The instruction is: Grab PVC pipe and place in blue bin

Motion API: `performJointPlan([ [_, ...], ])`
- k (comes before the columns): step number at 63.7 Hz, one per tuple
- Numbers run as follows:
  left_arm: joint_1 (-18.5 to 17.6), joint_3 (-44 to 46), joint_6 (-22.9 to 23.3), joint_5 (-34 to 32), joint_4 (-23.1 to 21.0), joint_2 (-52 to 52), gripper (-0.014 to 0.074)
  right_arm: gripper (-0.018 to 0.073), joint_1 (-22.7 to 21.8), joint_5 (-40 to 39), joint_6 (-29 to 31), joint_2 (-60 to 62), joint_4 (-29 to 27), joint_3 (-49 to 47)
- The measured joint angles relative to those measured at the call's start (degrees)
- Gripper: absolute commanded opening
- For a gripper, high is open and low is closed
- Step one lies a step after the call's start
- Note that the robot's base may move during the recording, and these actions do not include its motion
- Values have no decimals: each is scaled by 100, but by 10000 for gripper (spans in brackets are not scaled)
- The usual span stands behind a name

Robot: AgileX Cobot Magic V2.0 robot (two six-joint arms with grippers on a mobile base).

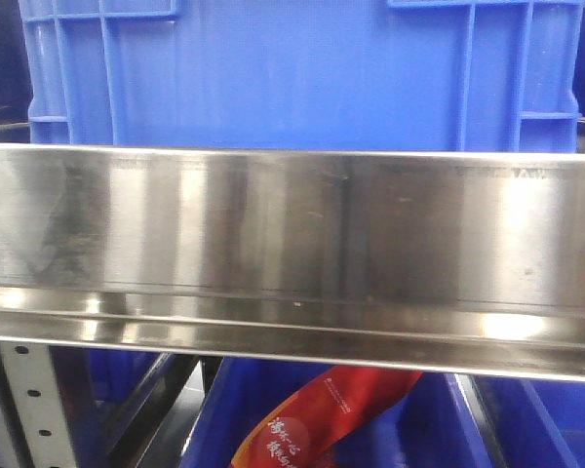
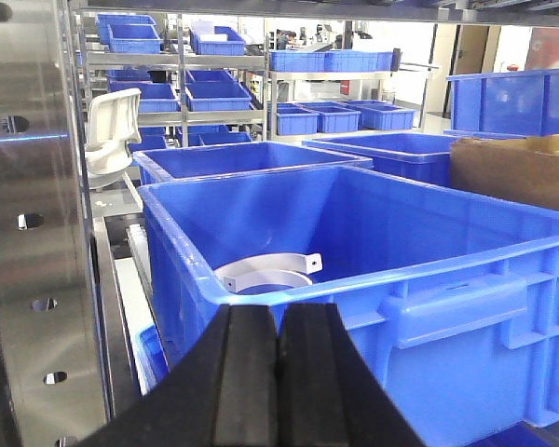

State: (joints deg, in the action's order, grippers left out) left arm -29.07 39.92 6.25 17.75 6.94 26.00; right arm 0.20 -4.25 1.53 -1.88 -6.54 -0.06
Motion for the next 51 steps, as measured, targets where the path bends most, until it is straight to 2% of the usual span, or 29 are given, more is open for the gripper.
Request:
performJointPlan([
  [23,0,0,0,12,0,0,-111,-168,0,0,0,0,0,0],
  [33,30,-134,0,435,40,-131,-111,-168,0,0,0,0,0,0],
  [39,220,-468,0,677,193,-401,-111,-168,0,0,0,0,0,0],
  [51,983,-1531,0,768,151,-1258,-111,-168,0,0,0,0,0,0],
])
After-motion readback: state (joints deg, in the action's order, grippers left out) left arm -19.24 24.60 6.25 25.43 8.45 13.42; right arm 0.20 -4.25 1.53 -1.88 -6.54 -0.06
